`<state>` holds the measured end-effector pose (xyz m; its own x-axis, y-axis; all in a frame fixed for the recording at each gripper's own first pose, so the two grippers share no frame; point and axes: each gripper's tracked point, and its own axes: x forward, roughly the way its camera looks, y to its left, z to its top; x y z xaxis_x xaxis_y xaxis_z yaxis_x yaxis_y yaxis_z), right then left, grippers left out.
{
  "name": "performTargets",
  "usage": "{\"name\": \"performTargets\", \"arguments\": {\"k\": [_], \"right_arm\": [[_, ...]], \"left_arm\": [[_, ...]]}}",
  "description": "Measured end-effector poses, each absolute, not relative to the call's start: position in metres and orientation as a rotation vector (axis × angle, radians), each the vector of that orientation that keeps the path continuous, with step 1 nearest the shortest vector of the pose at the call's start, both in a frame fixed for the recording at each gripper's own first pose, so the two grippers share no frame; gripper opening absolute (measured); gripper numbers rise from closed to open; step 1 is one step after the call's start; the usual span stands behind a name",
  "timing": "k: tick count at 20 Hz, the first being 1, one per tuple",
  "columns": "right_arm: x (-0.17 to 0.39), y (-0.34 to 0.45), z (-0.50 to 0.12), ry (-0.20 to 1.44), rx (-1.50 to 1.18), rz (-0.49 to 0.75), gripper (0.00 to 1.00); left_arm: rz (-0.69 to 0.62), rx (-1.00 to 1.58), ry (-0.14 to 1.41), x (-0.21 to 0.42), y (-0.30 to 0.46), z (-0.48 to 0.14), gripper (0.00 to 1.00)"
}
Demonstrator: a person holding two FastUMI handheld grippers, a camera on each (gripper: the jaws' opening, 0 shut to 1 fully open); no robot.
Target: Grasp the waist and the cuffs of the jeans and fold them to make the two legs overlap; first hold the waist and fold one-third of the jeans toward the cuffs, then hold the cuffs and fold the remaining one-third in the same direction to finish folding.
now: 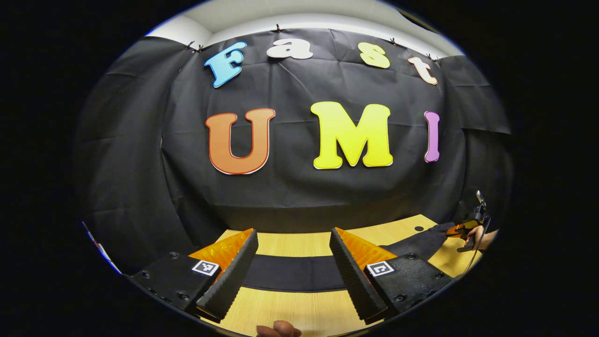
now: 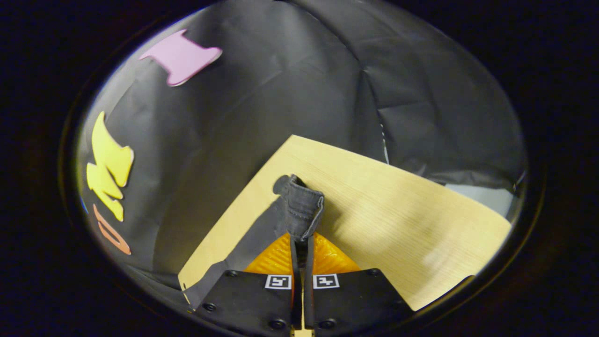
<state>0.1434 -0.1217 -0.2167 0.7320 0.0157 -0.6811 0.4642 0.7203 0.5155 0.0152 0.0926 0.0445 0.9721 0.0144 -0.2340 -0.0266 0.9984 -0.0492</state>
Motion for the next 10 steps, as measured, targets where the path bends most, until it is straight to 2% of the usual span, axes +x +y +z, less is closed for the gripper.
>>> {"name": "performTargets", "arguments": {"k": [3, 4, 10], "right_arm": [[0.148, -0.093, -0.179, 0.667, 0.595, -0.187, 0.0], [0.152, -0.082, -0.168, 0.651, 0.555, -0.162, 0.02], [0.155, 0.003, -0.118, 0.563, 0.373, 0.007, 0.02]], "left_arm": [[0.03, -0.077, 0.239, 0.014, 0.095, 0.041, 0.99], [0.03, -0.083, 0.24, 0.013, 0.096, 0.04, 0.99], [0.039, -0.064, 0.24, 0.006, 0.106, 0.038, 0.99]]}}
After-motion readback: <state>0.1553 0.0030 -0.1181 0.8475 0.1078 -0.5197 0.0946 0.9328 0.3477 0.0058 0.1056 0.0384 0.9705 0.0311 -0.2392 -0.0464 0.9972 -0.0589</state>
